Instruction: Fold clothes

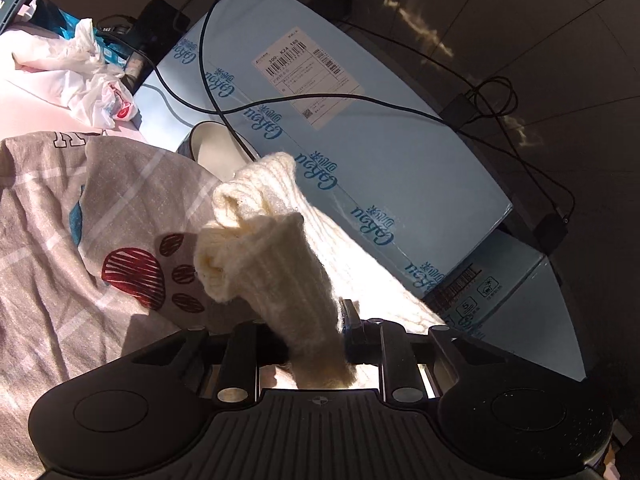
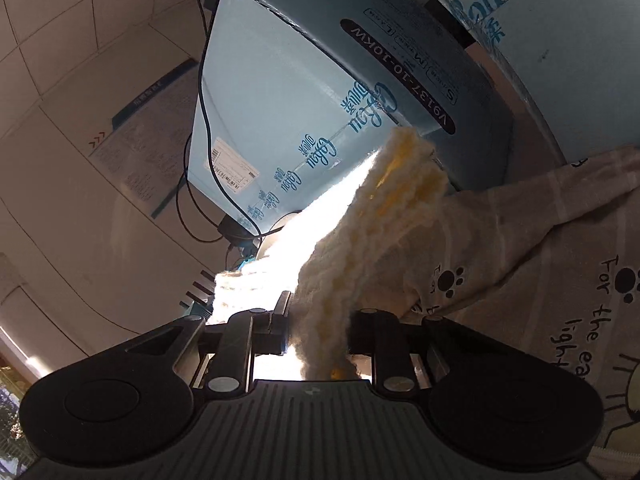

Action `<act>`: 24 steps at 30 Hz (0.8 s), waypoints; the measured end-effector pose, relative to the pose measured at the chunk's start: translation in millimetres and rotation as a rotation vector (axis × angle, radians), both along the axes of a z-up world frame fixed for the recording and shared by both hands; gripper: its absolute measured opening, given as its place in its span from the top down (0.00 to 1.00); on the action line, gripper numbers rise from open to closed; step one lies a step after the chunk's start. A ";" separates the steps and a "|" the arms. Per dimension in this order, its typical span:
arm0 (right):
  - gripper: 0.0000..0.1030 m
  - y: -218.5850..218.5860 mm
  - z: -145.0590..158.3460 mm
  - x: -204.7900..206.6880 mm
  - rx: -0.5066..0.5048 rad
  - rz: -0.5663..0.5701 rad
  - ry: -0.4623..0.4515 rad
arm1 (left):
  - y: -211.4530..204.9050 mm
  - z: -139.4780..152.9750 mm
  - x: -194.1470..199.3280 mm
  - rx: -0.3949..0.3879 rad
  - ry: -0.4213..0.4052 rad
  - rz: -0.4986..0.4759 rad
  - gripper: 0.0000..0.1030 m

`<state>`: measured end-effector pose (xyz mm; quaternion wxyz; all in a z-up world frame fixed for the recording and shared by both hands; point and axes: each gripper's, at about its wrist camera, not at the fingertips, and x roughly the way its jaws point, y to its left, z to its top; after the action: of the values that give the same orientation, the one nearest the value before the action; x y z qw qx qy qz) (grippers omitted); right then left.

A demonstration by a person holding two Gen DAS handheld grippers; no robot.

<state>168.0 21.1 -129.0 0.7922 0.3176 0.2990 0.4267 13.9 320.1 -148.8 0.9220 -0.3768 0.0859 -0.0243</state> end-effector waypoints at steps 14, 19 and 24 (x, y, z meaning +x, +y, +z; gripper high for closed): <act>0.81 -141.3 41.2 -82.4 -0.018 -0.107 -0.154 | -103.1 26.7 -12.6 0.178 -0.142 -0.335 0.80; 0.81 -219.2 22.7 -106.0 -0.121 -0.179 -0.117 | -172.2 23.4 -2.8 0.248 -0.055 -0.491 0.80; 0.81 -278.4 5.1 -126.4 -0.188 -0.248 -0.082 | -240.6 11.4 17.1 0.326 0.021 -0.615 0.80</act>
<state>41.5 -257.4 -123.9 0.8766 0.2590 0.2636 0.3082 31.0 79.4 -137.4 0.9186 -0.1814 0.2076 -0.2830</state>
